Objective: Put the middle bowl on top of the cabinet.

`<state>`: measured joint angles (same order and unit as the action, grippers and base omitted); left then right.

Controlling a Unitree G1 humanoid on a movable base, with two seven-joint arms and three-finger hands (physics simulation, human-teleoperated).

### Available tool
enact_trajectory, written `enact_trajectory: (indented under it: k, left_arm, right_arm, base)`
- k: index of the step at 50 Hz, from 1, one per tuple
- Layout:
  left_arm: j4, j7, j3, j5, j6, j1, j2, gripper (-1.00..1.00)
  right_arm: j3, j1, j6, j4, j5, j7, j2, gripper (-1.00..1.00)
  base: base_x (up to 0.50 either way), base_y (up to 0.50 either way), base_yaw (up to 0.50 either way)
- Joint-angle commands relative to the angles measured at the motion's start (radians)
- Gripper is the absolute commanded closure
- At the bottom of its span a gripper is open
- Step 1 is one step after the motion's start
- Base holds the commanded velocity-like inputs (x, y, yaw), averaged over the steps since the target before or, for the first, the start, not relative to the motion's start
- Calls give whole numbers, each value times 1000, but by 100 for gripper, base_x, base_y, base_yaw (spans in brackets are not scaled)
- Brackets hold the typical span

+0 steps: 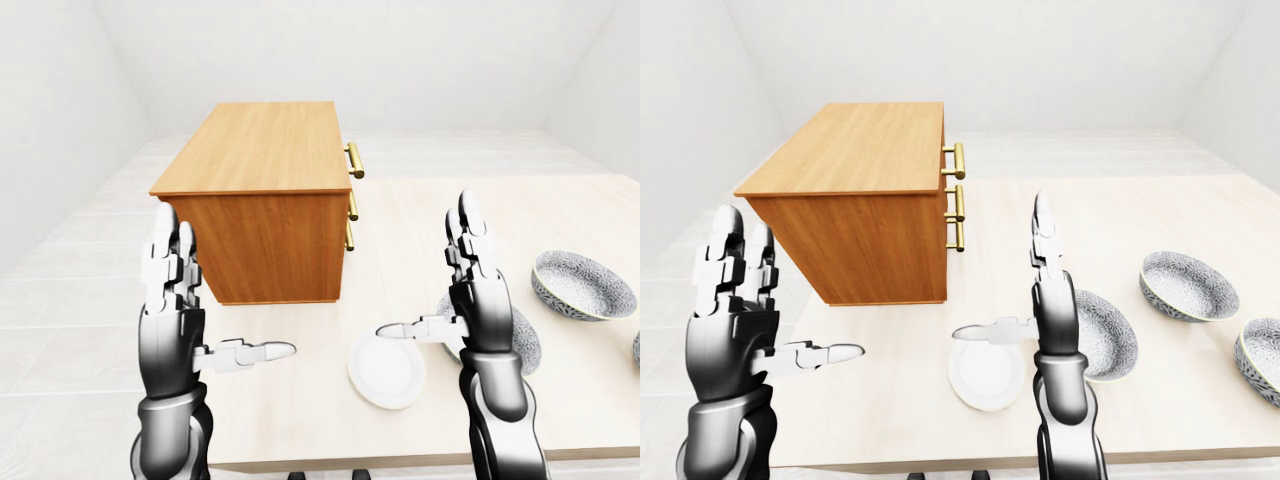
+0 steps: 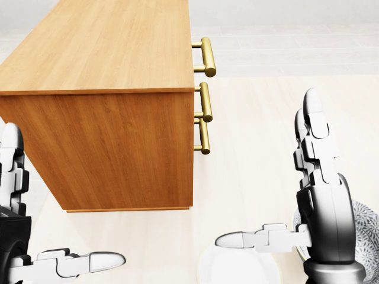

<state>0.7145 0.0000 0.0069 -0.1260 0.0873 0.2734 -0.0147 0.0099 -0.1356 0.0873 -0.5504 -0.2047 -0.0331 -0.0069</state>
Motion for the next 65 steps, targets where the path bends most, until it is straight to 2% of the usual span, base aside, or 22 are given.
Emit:
enact_trajectory:
  k: [1, 2, 3, 4, 5, 26, 30, 32, 36, 37, 38, 39, 51, 52, 53, 54, 56, 58, 63, 65]
  left_arm:
    - [-9, 0, 0, -1, 0, 0, 2, -100]
    - [-10, 1, 1, -1, 0, -1, 2, -100]
    - [-15, 6, 8, 0, 0, -4, 1, -100]
    - [-23, 9, 13, -3, 0, -9, 1, -100]
    - [-23, 11, 22, 7, 0, -15, 0, -100]
    - [-20, 7, 22, 7, 0, -15, -2, -100]
    - [-25, 5, 19, -4, 0, -11, -2, -100]
    - [-30, 7, 18, -12, 0, -13, -2, -100]
    - [-27, 6, 14, -19, 0, -12, -2, -100]
    - [-36, 7, 17, -39, 0, -15, 3, -100]
    - [-43, 15, 28, -47, 0, -22, 2, -100]
    - [-51, 12, 31, -20, 0, -26, -2, -100]
    - [-33, 6, 20, -38, 0, -16, -1, -100]
    - [-36, 4, 20, -32, 0, -17, -1, -100]
    - [-35, 2, 22, 5, 0, -19, -7, -100]
    - [-41, 7, 32, 8, 0, -27, -6, -100]
    - [-55, 19, 38, -74, 0, -30, 6, -100]
    - [-47, 2, -2, -105, 0, -2, 7, -100]
    - [-52, 10, 31, -45, 0, -28, -2, -100]
    - [-58, 13, 31, -56, 0, -29, -2, -100]
  right_arm:
    - [-30, 13, -3, 25, -14, 41, 12, -100]
    - [-42, 19, -33, 16, 7, 47, 20, -100]
    - [-48, 22, -79, -14, 37, 42, 27, -100]
    - [-58, 30, -101, -27, 22, 65, 28, -100]
    - [-62, 41, -154, -84, 53, 65, 39, -100]
    - [-59, 38, -162, -88, 64, 83, 17, -100]
    - [-88, 5, -115, -79, 20, 91, -7, -100]
    - [-84, -14, -93, -74, -80, 96, -29, -100]
    - [-109, -42, -69, -88, -105, 80, -22, -100]
    - [-110, -66, -39, -77, -115, 83, -18, -100]
    - [-112, -76, -25, -76, -121, 79, -16, -100]
    - [-118, -98, 0, -71, -126, 77, -16, -100]
    - [-156, -155, 0, -67, -180, 46, 19, -100]
    - [-156, -157, 0, -68, -196, 46, 19, -100]
    - [-151, -167, 0, -61, -304, 67, 8, -100]
    - [-144, -171, 0, -57, -333, 66, 9, -100]
    - [-142, -174, 0, -62, -354, 63, 16, -100]
    - [-149, -180, 0, -63, -360, 63, 18, -100]
    - [-162, -192, 0, -55, -379, 55, 21, -100]
    - [-179, -193, 0, -60, -394, 51, 27, -100]
  base:
    - [0, 0, 0]
    - [0, 0, 0]
    - [0, 0, 0]
    - [0, 0, 0]
    - [0, 0, 0]
    - [0, 0, 0]
    - [0, 0, 0]
    - [0, 0, 0]
    - [0, 0, 0]
    - [0, 0, 0]
    - [0, 0, 0]
    - [0, 0, 0]
    - [0, 0, 0]
    - [0, 0, 0]
    - [0, 0, 0]
    - [0, 0, 0]
    - [0, 0, 0]
    - [0, 0, 0]
    - [0, 0, 0]
    - [0, 0, 0]
